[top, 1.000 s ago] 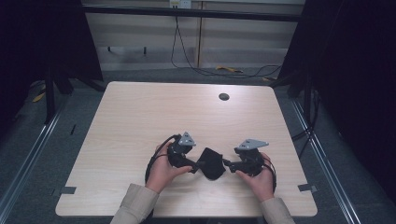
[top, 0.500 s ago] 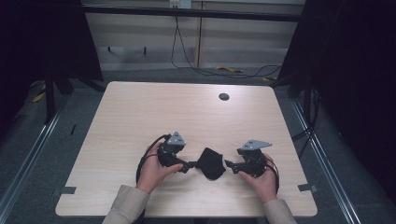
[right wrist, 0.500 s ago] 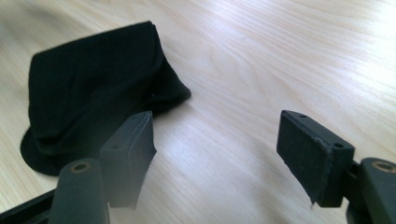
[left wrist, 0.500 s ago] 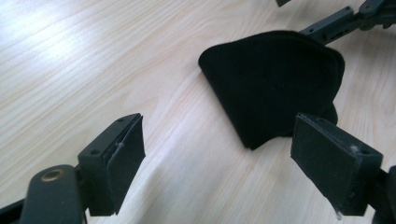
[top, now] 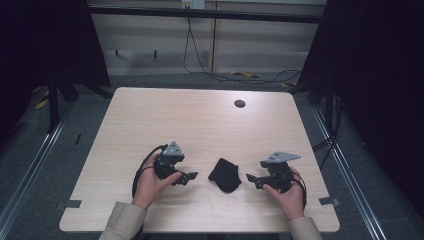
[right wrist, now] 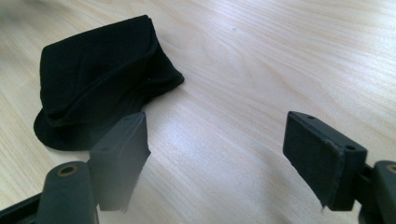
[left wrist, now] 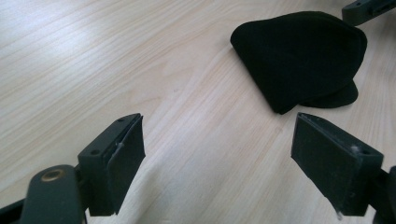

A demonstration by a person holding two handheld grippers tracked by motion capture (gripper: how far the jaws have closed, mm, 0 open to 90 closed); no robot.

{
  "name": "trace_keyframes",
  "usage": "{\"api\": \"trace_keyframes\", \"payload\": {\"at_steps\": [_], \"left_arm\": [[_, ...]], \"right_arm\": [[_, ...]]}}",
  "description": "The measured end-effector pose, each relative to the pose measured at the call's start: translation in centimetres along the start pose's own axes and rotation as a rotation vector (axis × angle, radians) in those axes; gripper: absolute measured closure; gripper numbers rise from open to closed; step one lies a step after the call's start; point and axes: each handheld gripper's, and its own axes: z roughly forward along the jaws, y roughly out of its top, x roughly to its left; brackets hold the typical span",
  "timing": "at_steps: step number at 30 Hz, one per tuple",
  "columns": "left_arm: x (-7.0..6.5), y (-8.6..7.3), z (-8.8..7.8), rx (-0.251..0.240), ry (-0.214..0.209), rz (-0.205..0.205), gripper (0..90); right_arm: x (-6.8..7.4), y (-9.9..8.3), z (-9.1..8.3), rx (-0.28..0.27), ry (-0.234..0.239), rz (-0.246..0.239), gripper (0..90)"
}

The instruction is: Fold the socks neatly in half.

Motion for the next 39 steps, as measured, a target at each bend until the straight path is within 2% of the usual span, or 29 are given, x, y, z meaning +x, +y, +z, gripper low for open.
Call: {"api": "trace_keyframes", "payload": {"at_steps": [2, 8, 13, 30, 39], "left_arm": [[0.2, -0.3, -0.2, -0.008, 0.002, -0.013, 17.2], [0.5, -0.7, -0.6, -0.008, 0.009, -0.009, 17.2], [1.0, -1.3, -1.1, -0.005, 0.020, -0.016, 17.2], [2.6, -3.1, -3.1, -0.004, 0.065, -0.035, 17.3], [3.0, -3.7, -3.6, -0.005, 0.069, -0.031, 17.3]], "right_arm": [[-0.1, -0.1, -0.2, 0.002, 0.006, 0.002, 21.0], [-0.4, -0.3, -0.7, -0.010, 0.017, 0.010, 19.2], [-0.6, -0.6, -1.2, -0.012, 0.035, -0.004, 17.0], [-0.8, -1.2, -1.5, 0.025, 0.034, -0.045, 16.0], [-0.9, -1.6, -1.7, 0.026, 0.043, -0.042, 16.0]]}}
